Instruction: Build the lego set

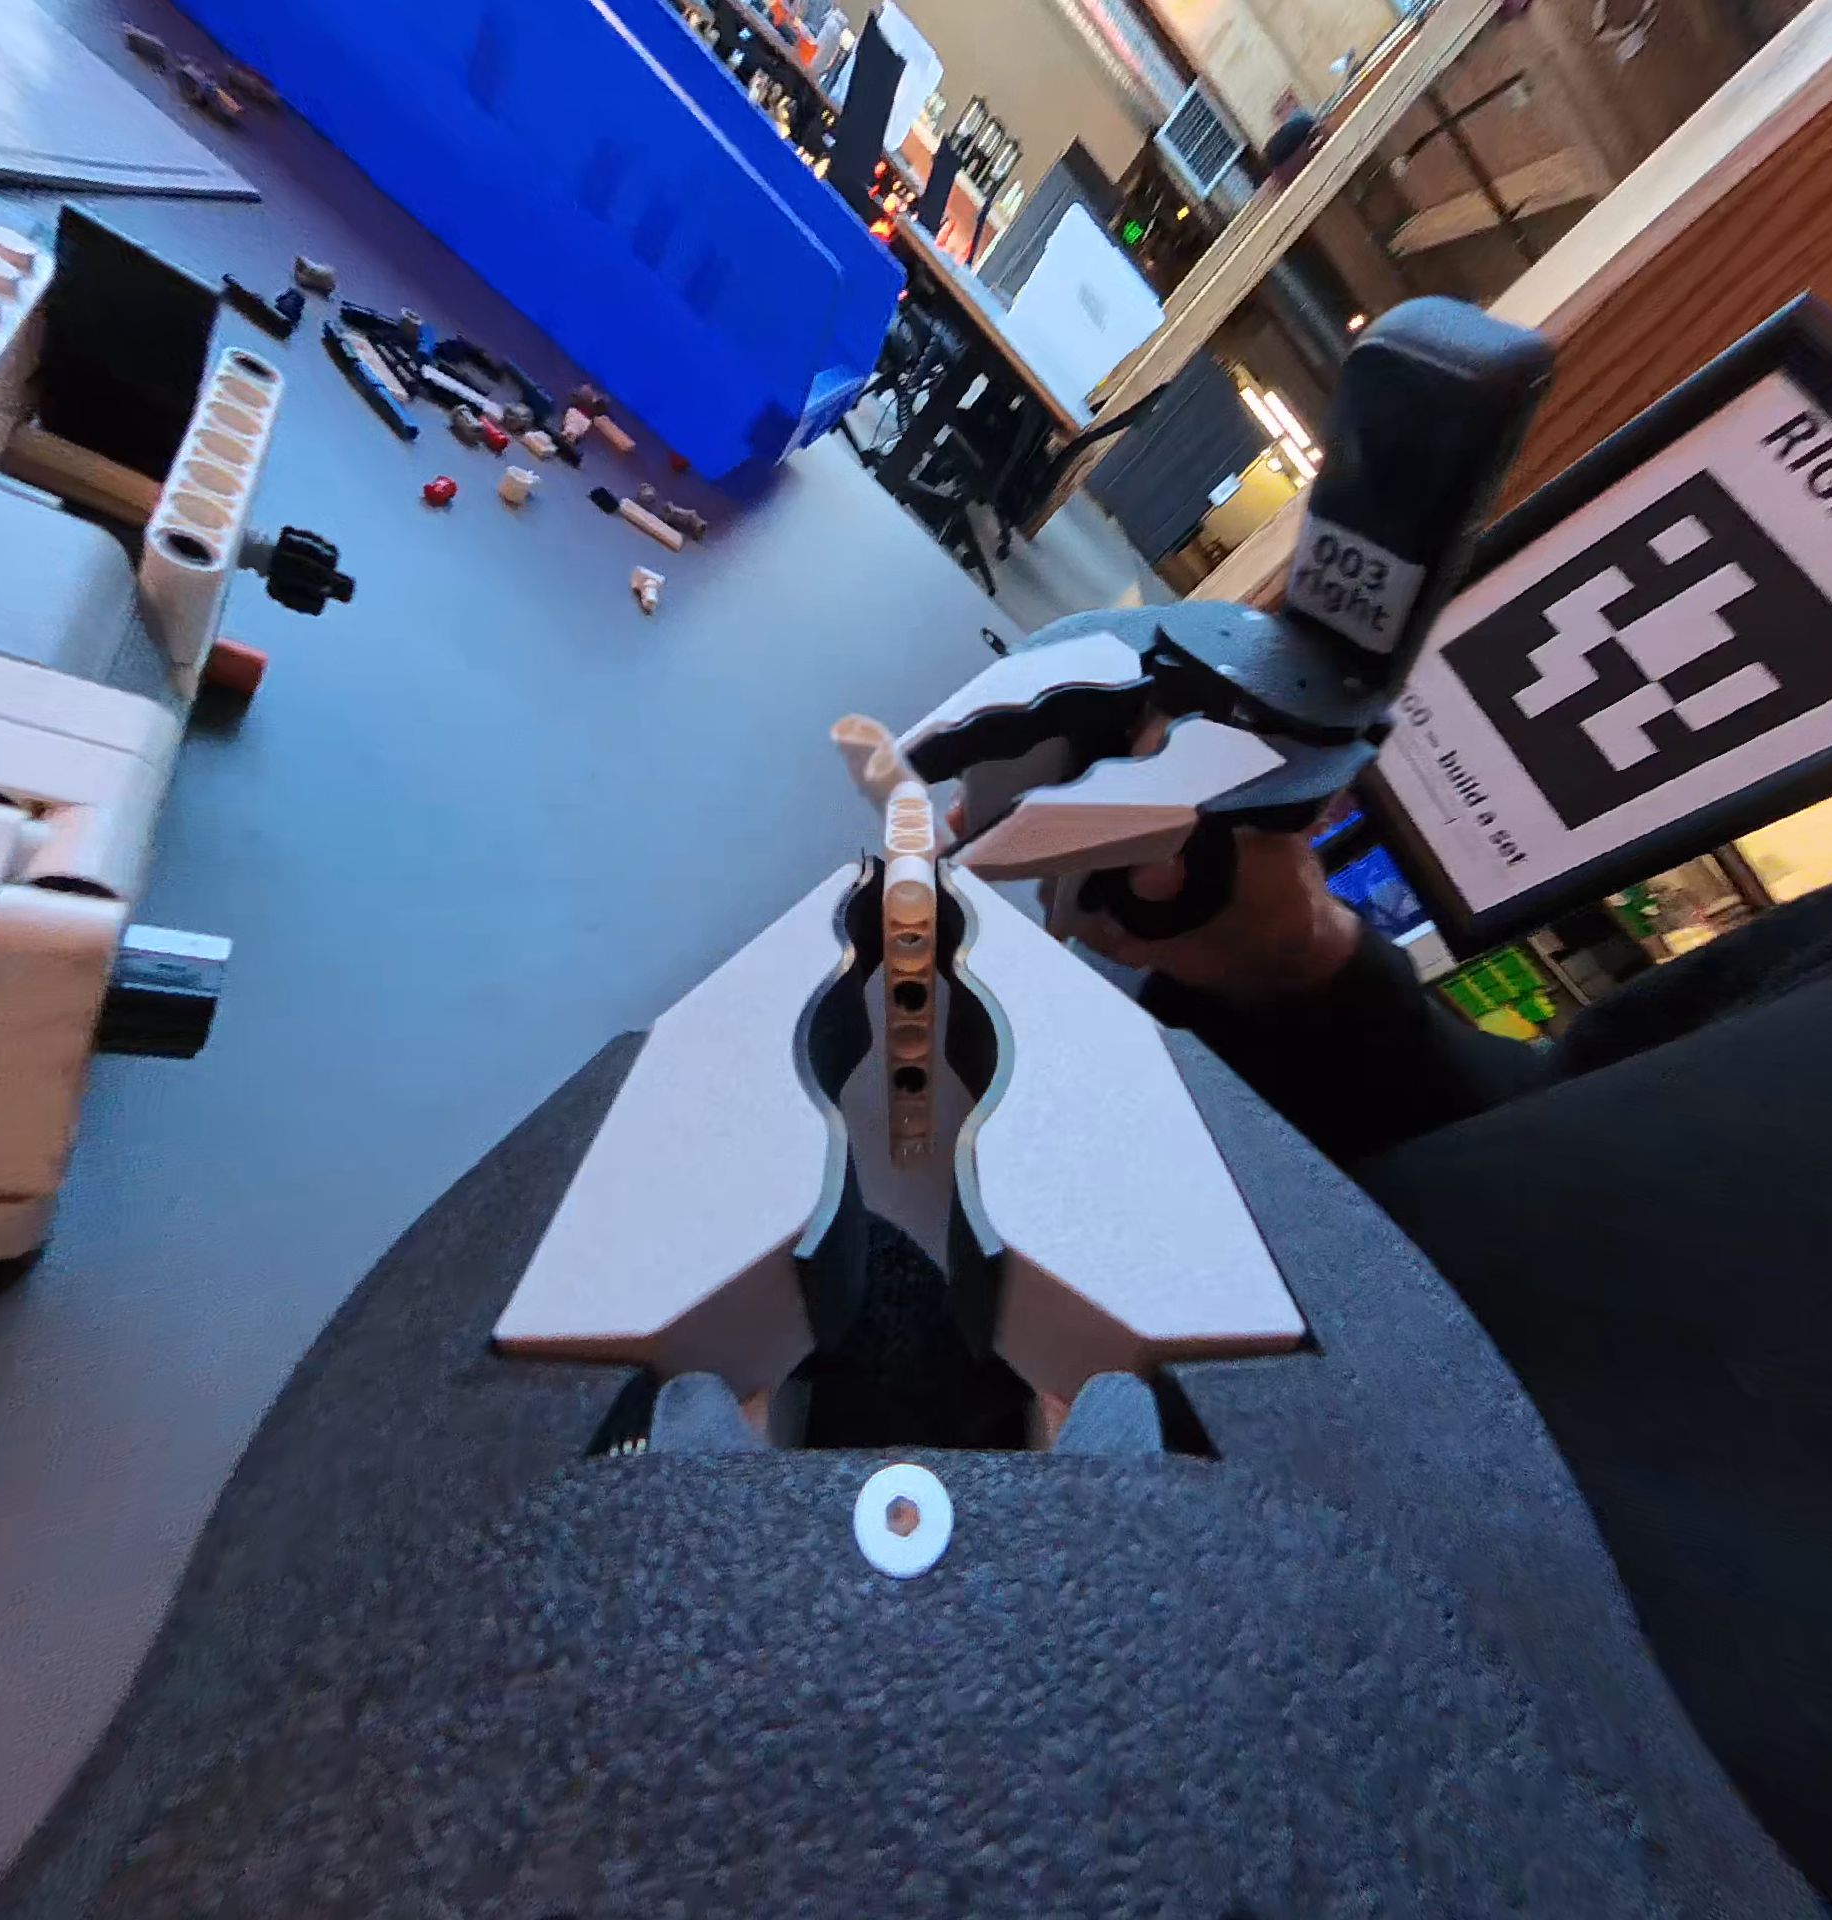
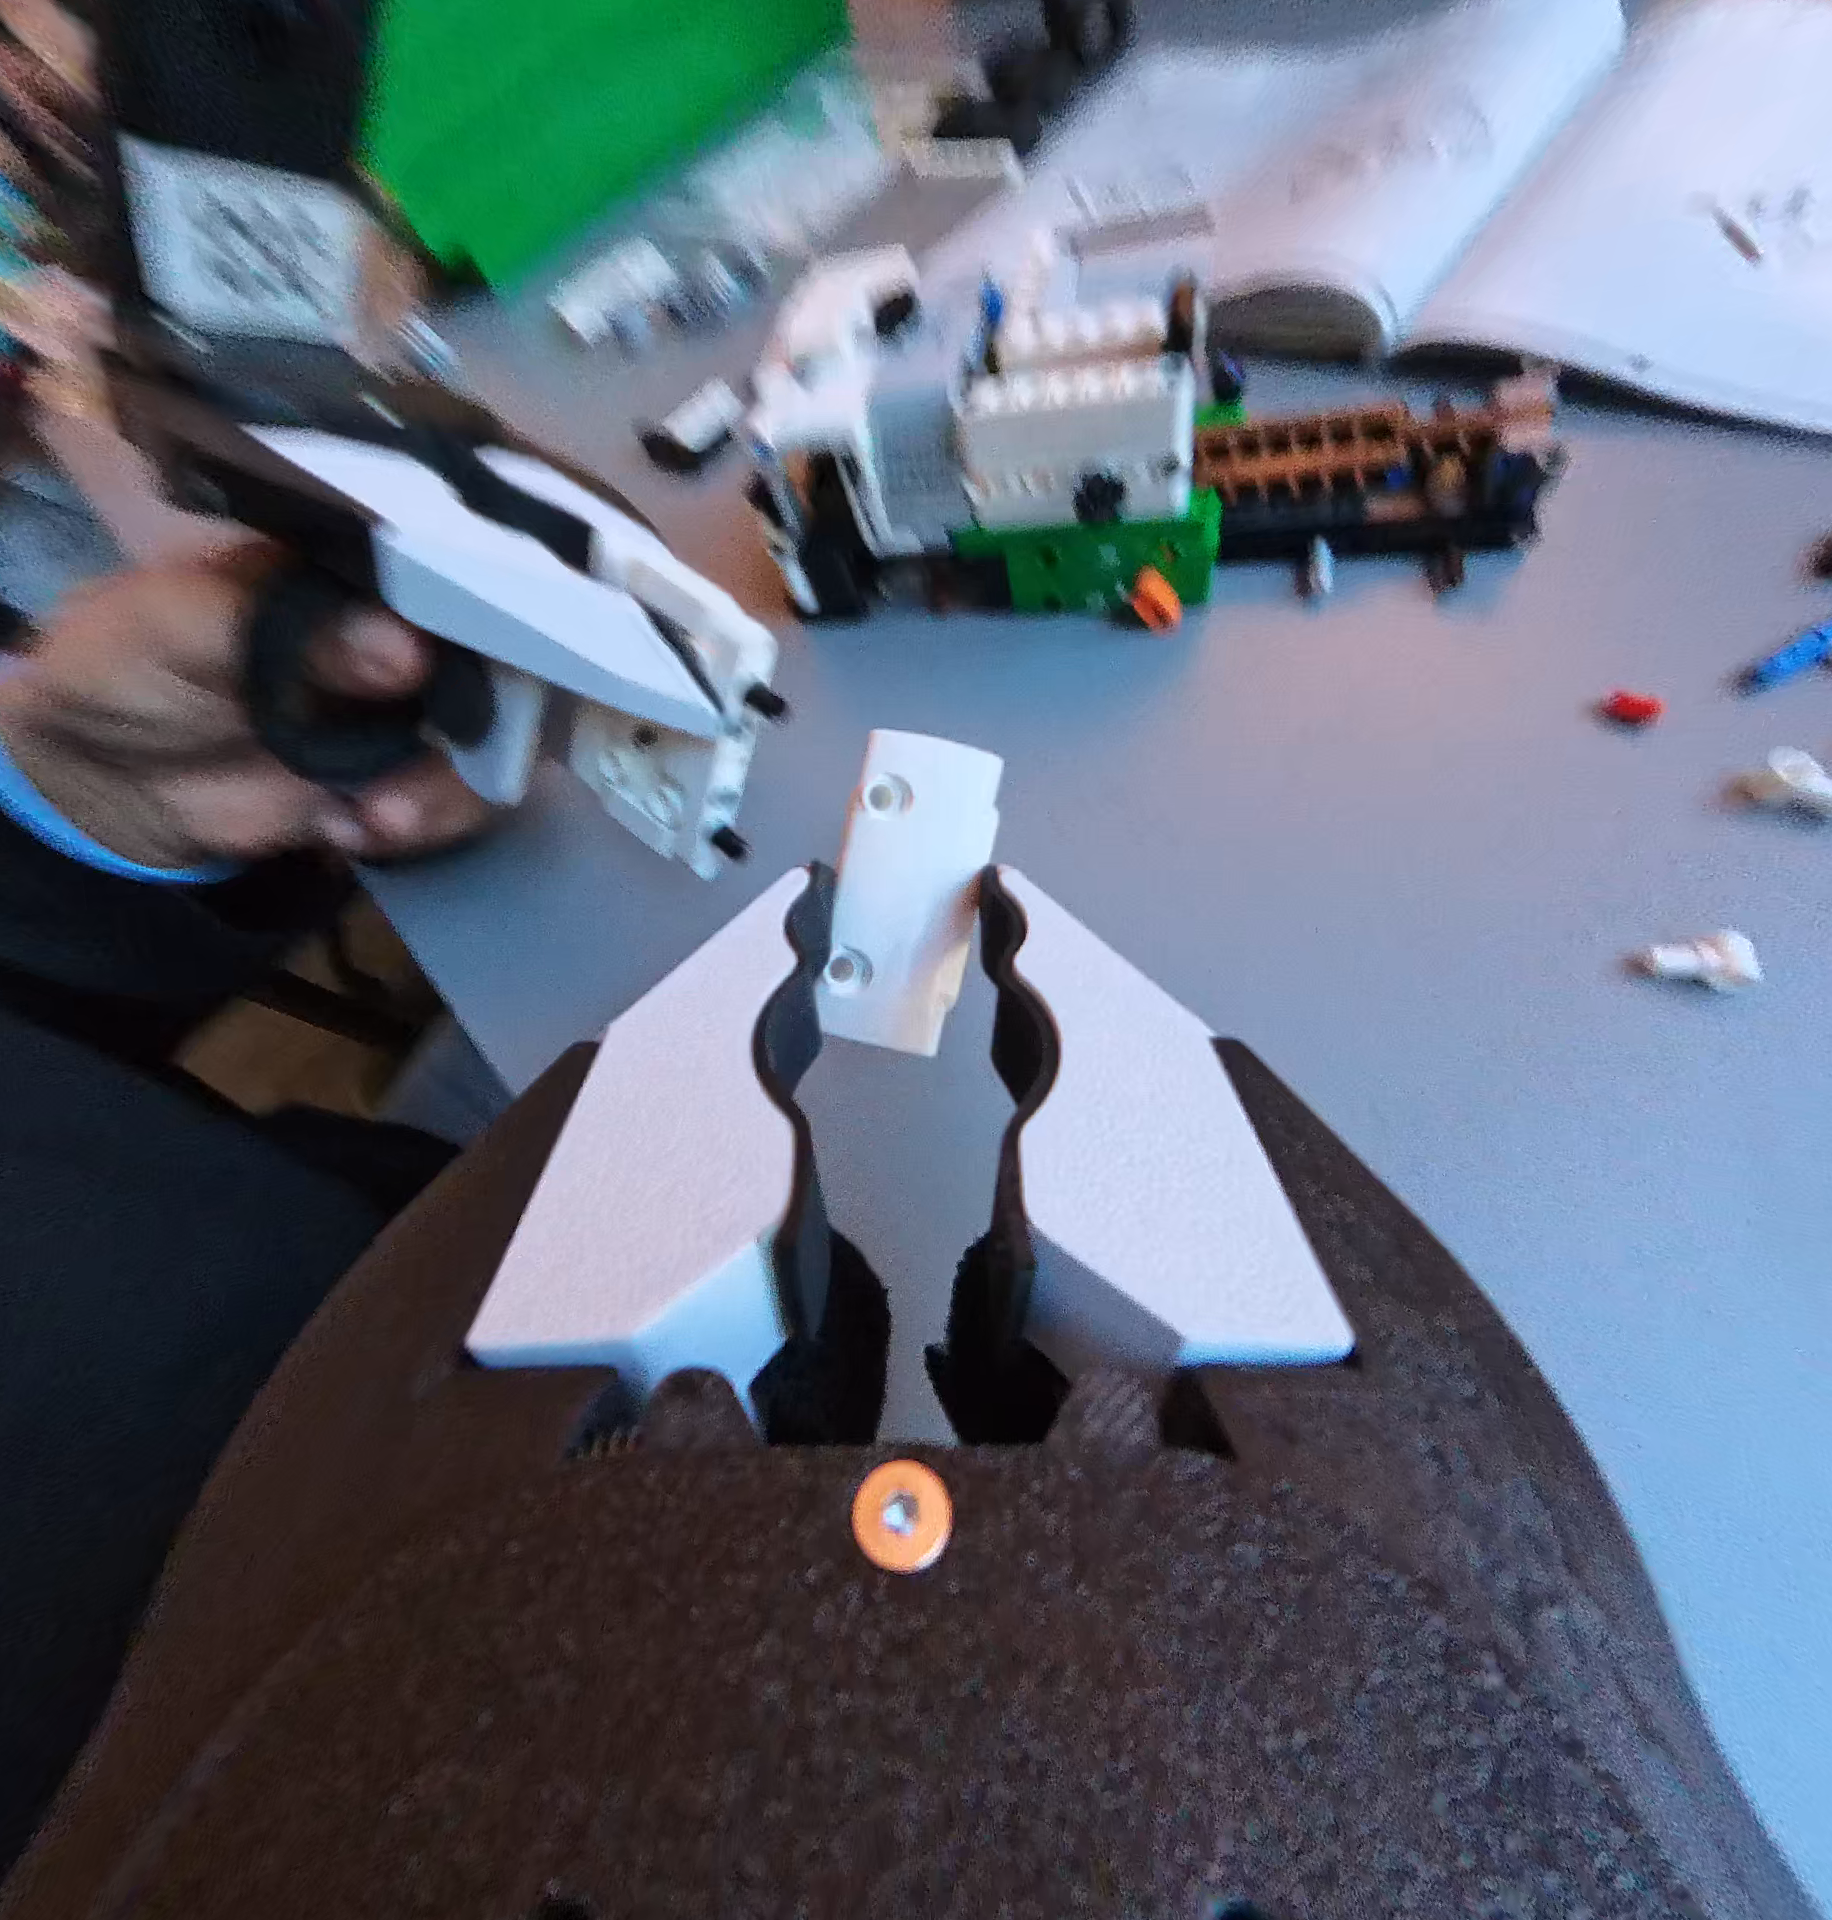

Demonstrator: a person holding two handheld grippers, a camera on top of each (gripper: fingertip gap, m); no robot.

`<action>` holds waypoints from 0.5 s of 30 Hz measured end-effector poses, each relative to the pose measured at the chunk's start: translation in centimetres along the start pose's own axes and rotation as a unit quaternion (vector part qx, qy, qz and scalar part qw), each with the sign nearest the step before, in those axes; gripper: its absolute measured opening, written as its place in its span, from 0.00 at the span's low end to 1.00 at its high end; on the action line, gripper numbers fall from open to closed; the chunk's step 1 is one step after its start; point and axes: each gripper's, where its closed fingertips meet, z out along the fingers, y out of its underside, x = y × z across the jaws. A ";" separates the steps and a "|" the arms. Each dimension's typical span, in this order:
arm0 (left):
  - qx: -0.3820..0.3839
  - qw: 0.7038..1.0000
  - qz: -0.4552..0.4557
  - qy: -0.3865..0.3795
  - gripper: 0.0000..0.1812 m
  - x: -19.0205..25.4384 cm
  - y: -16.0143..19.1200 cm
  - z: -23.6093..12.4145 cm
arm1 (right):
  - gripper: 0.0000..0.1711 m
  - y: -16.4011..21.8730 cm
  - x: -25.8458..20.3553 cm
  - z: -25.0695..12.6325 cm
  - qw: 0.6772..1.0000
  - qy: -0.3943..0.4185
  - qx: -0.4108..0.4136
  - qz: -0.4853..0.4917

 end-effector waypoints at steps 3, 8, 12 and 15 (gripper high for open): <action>0.033 0.998 -0.019 0.048 0.03 1.4 -0.9 0.0 | 0.16 -2.8 -1.8 -1.0 0.989 -0.099 0.107 0.031; 0.071 0.994 -0.031 0.081 0.03 2.5 -2.0 -0.1 | 0.16 -4.5 -4.0 -2.3 0.956 -0.217 0.188 0.061; 0.061 0.997 0.028 0.045 0.03 2.4 -1.6 -0.3 | 0.16 -5.3 -3.0 -3.4 0.941 -0.236 0.232 0.068; 0.075 0.995 0.039 0.047 0.03 2.9 -2.0 -0.7 | 0.16 -5.3 -2.2 -3.5 0.937 -0.244 0.236 0.087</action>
